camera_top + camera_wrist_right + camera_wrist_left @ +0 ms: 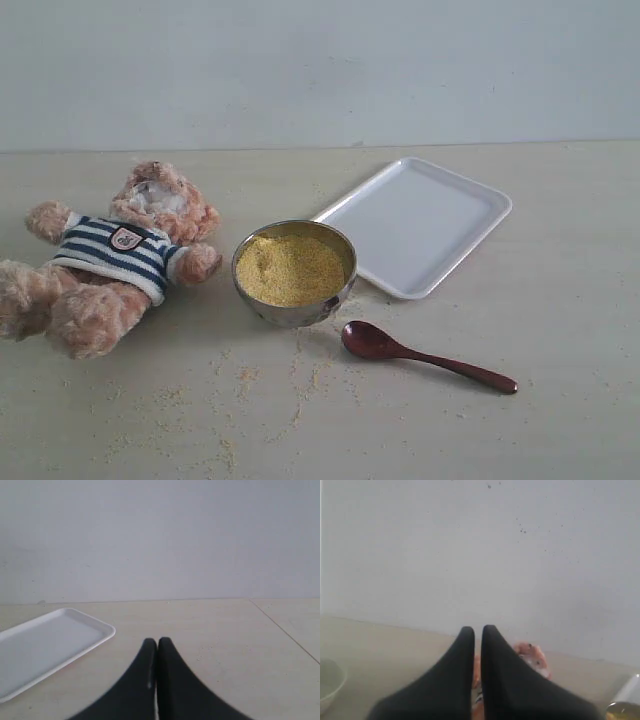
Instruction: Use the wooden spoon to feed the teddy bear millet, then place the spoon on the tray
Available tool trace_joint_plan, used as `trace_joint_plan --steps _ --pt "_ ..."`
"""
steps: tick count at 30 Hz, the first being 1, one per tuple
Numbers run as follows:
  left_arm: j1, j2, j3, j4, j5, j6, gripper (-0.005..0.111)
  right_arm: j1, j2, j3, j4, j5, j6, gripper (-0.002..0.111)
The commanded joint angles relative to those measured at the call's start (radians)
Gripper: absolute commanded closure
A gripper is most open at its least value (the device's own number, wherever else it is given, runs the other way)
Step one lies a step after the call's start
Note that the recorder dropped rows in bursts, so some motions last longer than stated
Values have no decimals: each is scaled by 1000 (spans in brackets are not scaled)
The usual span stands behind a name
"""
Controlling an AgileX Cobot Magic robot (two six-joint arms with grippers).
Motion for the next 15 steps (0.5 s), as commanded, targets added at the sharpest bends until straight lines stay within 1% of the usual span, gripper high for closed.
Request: trace_joint_plan --steps 1,2,4,5,6,7,8,9,10,11,12,13,14,15 --pt "-3 -3 -3 -15 -89 -123 102 -3 -5 -1 -2 -5 0 108" --pt "-3 -3 -3 -15 -166 -129 102 -3 -5 -1 -2 -5 0 108" --pt "-3 -3 -3 -18 -399 -129 102 -3 -5 -1 -2 -5 0 108" --pt "-3 -3 -3 -51 -481 -116 102 -3 -5 -1 -2 -5 0 108" --pt "-3 17 -32 -163 -540 -47 102 -3 -5 -1 -2 -5 0 108" --pt "-3 48 -68 -264 -541 24 102 -3 -5 -1 -2 -5 0 108" --pt "-3 90 -107 -387 -534 152 102 -3 -5 -1 -2 -5 0 108" --pt "-3 175 -170 -568 -534 298 102 -3 -5 -1 -2 -5 0 108" --pt "-3 243 -216 -673 -519 436 102 -3 -5 -1 -2 -5 0 108" --pt "-3 338 -267 -783 -494 537 102 -3 -5 -1 -2 -5 0 108" --pt "-3 439 -352 -854 -417 670 102 -3 -5 -1 -2 -5 0 108" --pt "-3 541 -413 -880 -344 754 102 -3 -5 -1 -2 -5 0 108" --pt "-3 622 -493 -878 -228 827 102 -3 -5 -1 -2 -5 0 108" --pt "-2 738 -576 -877 -97 932 102 -3 -5 -1 -2 -5 0 108"
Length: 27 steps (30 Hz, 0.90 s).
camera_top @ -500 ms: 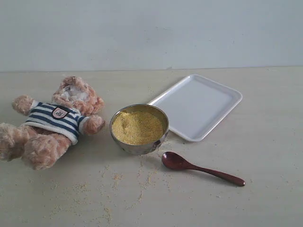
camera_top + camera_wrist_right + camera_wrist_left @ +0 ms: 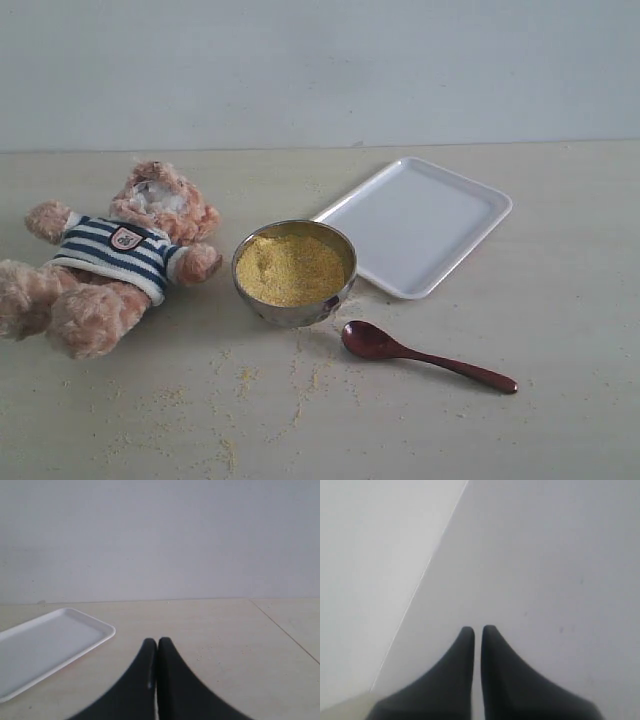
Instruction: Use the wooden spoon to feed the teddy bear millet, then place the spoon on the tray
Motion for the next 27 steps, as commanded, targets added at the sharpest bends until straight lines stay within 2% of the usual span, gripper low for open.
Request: trace_joint_plan --steps 1,3,5,7,10,12,13,15,22,27 --pt "1 397 -322 -139 483 432 102 -3 -5 -1 -2 -5 0 108" --pt "32 553 -486 -124 758 462 102 -3 -5 -1 -2 -5 0 108" --pt "85 660 -621 -78 980 354 102 -3 -5 -1 -2 -5 0 108" --pt "138 748 -742 33 1159 249 102 -3 -5 -1 -2 -5 0 108" --pt "211 828 -893 298 1362 106 102 -3 -5 -1 -2 -5 0 108" --pt "253 866 -935 397 1381 -46 102 -3 -5 -1 -2 -5 0 108" --pt "269 878 -939 400 1383 -61 102 -3 -5 -1 -2 -5 0 108" --pt "289 919 -939 389 1407 -56 102 -3 -5 -1 -2 -5 0 108" --pt "289 1133 -937 325 1553 -1 102 -3 -5 -1 -2 -5 0 108" --pt "289 1227 -937 254 1569 137 99 -3 -5 -1 -2 -5 0 108"
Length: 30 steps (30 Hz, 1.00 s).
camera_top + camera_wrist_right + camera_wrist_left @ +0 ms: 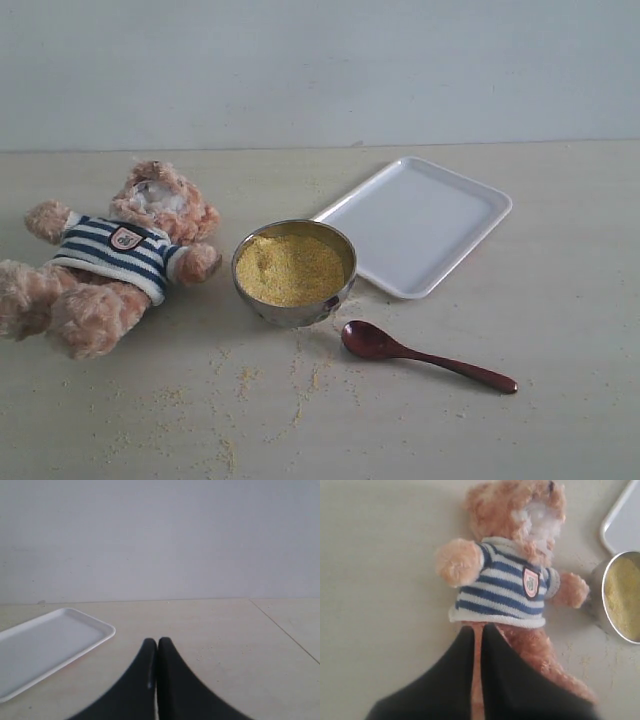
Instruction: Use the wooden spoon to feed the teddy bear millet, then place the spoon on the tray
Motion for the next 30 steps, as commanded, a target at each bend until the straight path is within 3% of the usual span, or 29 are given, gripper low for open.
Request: trace_joint_plan --steps 1,5,6,8,9,19,26,30 --pt "1 72 -2 -71 18 141 95 -3 -5 -1 -2 -5 0 108" --pt "1 136 -2 -111 16 212 61 -3 -5 -1 -2 -5 0 108" --pt "1 168 4 -120 -7 221 31 -3 -5 -1 -2 -5 0 108" --pt "1 196 4 -120 -16 221 3 -3 -5 -1 -2 -13 0 108" --pt "1 211 4 -123 -16 213 -4 -3 -5 -1 -2 -13 0 108" --pt "0 340 4 -309 -3 263 -3 -3 -5 -1 -2 -13 0 108" --pt "-11 425 4 -316 -11 327 -3 -3 -5 -1 -2 -13 0 108" --pt "-14 468 4 -397 -13 366 -3 -3 -5 -1 -2 -13 0 108"
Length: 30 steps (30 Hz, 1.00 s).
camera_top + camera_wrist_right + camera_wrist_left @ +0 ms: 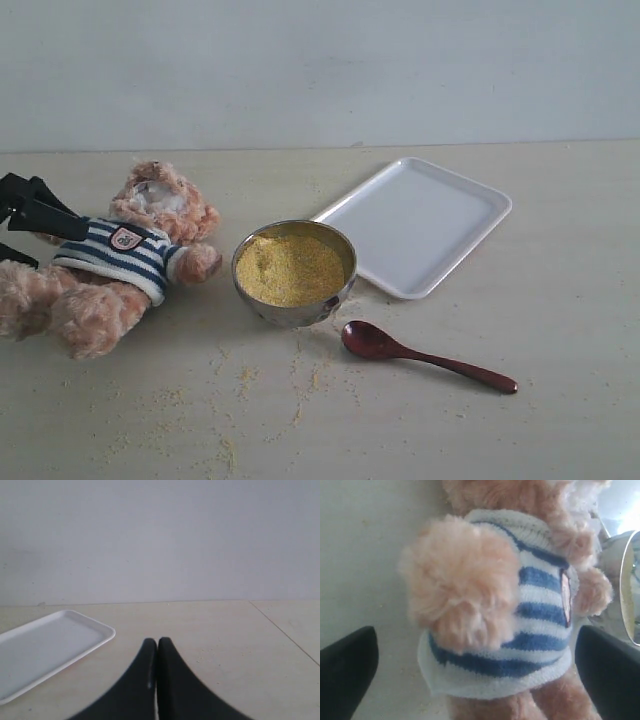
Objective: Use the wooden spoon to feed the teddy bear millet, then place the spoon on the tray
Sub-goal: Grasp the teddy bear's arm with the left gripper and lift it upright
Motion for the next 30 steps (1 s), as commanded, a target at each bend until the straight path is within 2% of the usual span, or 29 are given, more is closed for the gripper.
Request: trace_joint_plan --steps 1,4,13,17,18,20,23,24,25,26,30 --pt "-10 38 4 -107 -4 47 -3 -3 -5 -1 -2 -7 0 108" --pt "-23 61 4 -153 -6 65 -3 -3 -5 -1 -2 -7 0 108" --pt "-139 81 2 -153 -129 92 -3 -3 -5 -1 -2 -7 0 108" --pt "-169 81 2 -153 -163 92 2 -3 -5 -1 -2 -7 0 108" --pt "-174 83 2 -153 -163 92 8 -3 -5 -1 -2 -7 0 108" --pt "-180 83 2 -153 -161 92 26 -3 -5 -1 -2 -7 0 108" --pt "-182 83 2 -158 -156 92 60 -3 -5 -1 -2 -7 0 108" --pt "-182 83 2 -158 -156 92 81 -3 -5 -1 -2 -7 0 108" --pt "-182 83 2 -158 -156 92 88 -3 -5 -1 -2 -7 0 108" --pt "-182 83 2 -158 -156 92 101 -3 -5 -1 -2 -7 0 108" --pt "-182 83 2 -168 -125 50 102 -3 -5 -1 -2 -7 0 108"
